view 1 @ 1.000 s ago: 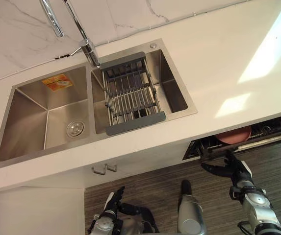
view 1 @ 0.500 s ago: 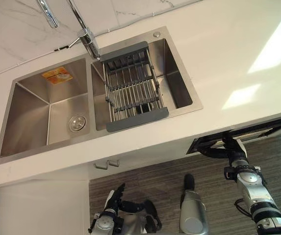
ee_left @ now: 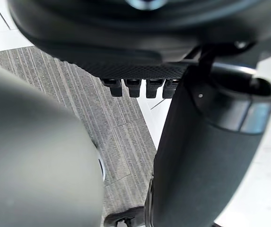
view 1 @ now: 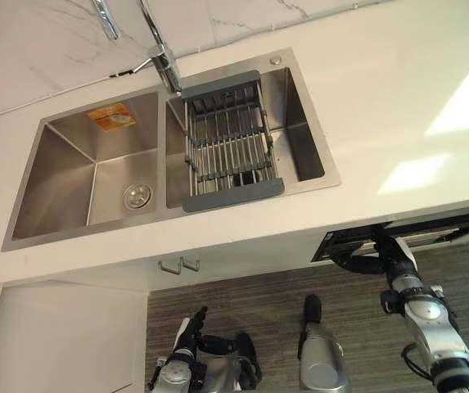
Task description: Walk over to the sink, pick up the cup, carry it to the dishwasher, place the cup inside the dishwasher, then close the dishwasher door
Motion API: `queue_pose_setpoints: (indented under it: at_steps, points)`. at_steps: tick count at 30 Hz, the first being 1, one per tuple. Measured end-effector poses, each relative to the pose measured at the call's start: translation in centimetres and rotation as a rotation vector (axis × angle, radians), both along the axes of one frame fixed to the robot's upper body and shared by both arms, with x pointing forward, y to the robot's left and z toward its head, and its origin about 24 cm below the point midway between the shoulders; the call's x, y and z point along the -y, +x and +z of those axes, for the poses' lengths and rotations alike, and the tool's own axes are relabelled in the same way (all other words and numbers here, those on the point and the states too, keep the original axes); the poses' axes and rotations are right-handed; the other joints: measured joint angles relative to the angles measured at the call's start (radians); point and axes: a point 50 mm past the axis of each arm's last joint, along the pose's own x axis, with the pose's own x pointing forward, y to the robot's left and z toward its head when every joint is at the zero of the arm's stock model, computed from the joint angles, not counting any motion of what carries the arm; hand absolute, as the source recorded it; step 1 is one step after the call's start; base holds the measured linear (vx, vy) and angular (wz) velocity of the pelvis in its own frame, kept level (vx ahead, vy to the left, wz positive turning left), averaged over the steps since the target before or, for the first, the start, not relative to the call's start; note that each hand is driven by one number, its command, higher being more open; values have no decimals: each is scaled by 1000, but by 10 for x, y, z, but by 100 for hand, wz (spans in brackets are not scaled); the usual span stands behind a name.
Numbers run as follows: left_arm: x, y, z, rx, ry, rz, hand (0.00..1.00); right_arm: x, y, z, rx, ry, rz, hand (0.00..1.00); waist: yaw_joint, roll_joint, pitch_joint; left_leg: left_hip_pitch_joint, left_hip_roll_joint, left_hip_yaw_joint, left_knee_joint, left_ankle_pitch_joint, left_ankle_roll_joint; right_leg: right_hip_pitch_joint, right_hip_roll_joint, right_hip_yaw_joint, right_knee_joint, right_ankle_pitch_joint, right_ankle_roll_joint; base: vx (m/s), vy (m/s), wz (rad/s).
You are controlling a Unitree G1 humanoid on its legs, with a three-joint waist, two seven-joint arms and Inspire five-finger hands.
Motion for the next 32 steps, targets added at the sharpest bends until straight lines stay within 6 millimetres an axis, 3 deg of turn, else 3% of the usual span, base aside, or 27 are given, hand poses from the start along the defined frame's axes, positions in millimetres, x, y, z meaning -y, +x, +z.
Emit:
queue_pose_setpoints:
  at_steps: [9, 12, 20, 26, 32]
  points:
    - [-14, -16, -6, -55, 28, 30, 100, -31, -59, -44, -89, 198, -46, 100, 10, -73, -104, 46, 19, -58, -52, 20, -9, 66, 16, -65, -21, -21, -8, 65, -38, 19]
    - [-18, -22, -7, -71, 38, 34, 100, -41, -77, -67, -160, 166, -67, 100, 15, -90, -146, 58, 21, -65, -64, 19, -10, 87, 23, -69, -44, -19, -4, 62, -9, 10]
    - [-28, -28, -9, -92, 47, 85, 100, -51, -129, -133, -473, 234, -295, 100, 44, -106, -180, 91, 23, -65, -79, 7, -29, 136, 34, -72, -93, -9, 4, 14, -3, 1]
    - [-38, -36, -10, -112, 44, 173, 100, -46, -162, -149, -592, 275, -456, 100, 54, -109, -204, 110, 35, -60, -83, 3, -36, 155, 49, -69, -108, -8, 2, 12, -10, -3]
    - [-43, -41, -11, -120, 42, 214, 100, -46, -164, -152, -586, 326, -531, 100, 62, -122, -214, 135, 39, -67, -87, 2, -37, 193, 55, -79, -126, -6, 1, -13, -6, 3]
